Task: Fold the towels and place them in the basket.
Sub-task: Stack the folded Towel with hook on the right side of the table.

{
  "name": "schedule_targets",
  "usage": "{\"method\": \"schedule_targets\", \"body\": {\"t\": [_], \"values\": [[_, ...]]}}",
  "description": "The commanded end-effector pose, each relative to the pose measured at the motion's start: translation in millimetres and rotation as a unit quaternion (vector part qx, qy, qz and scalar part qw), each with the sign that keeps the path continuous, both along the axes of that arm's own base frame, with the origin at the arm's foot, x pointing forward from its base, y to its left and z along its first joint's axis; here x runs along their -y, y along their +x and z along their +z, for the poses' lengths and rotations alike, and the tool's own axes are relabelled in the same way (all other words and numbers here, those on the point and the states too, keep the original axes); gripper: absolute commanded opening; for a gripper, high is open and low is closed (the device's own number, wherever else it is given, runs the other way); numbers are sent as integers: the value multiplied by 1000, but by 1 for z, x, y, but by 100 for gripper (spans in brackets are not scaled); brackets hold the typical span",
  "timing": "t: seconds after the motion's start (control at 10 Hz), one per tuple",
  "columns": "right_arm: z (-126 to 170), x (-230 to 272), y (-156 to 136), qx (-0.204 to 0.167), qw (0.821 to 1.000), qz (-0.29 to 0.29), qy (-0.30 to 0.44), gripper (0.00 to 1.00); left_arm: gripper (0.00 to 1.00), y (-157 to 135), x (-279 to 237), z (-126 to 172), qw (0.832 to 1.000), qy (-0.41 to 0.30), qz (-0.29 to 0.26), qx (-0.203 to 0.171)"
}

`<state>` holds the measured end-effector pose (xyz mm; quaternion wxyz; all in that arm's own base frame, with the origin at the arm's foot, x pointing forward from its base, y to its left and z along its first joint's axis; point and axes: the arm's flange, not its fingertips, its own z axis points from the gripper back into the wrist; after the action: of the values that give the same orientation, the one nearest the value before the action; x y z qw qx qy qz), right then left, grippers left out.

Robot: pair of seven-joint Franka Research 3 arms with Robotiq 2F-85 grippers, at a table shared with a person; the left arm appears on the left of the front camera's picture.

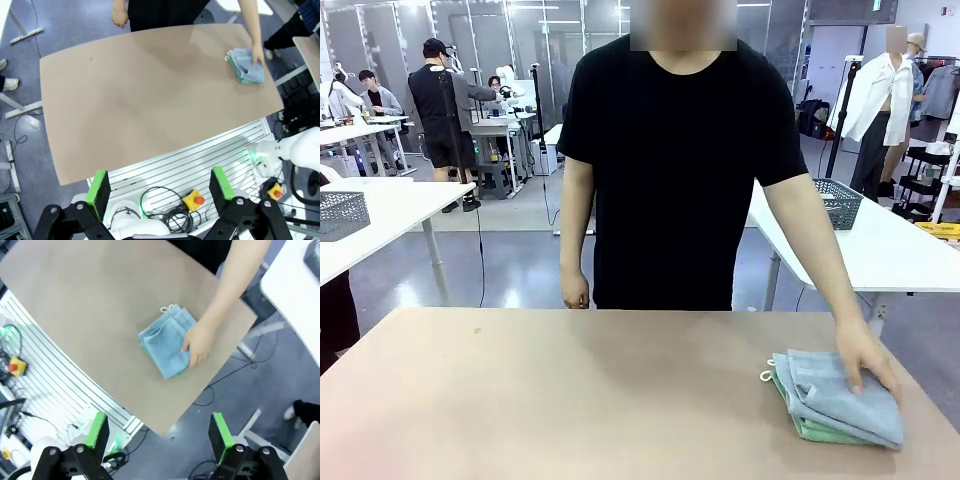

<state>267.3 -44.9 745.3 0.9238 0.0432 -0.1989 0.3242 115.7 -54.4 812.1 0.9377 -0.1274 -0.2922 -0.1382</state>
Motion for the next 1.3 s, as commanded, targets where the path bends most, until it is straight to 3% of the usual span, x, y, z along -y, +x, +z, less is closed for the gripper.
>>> {"method": "schedule_targets", "body": {"t": [0.0,0.3,0.4,1.2], "values": [[2,-20,-30,24,999,11,-38,100,100,-9,1,3,1000,-2,0,7],[9,-28,-31,15,1000,-4,-23,100,100,-9,1,3,1000,-2,0,7],[18,-27,-45,33,998,24,-37,100,100,-9,1,3,1000,-2,0,7],[18,-27,-45,33,998,24,-37,100,100,-9,1,3,1000,-2,0,7]]}}
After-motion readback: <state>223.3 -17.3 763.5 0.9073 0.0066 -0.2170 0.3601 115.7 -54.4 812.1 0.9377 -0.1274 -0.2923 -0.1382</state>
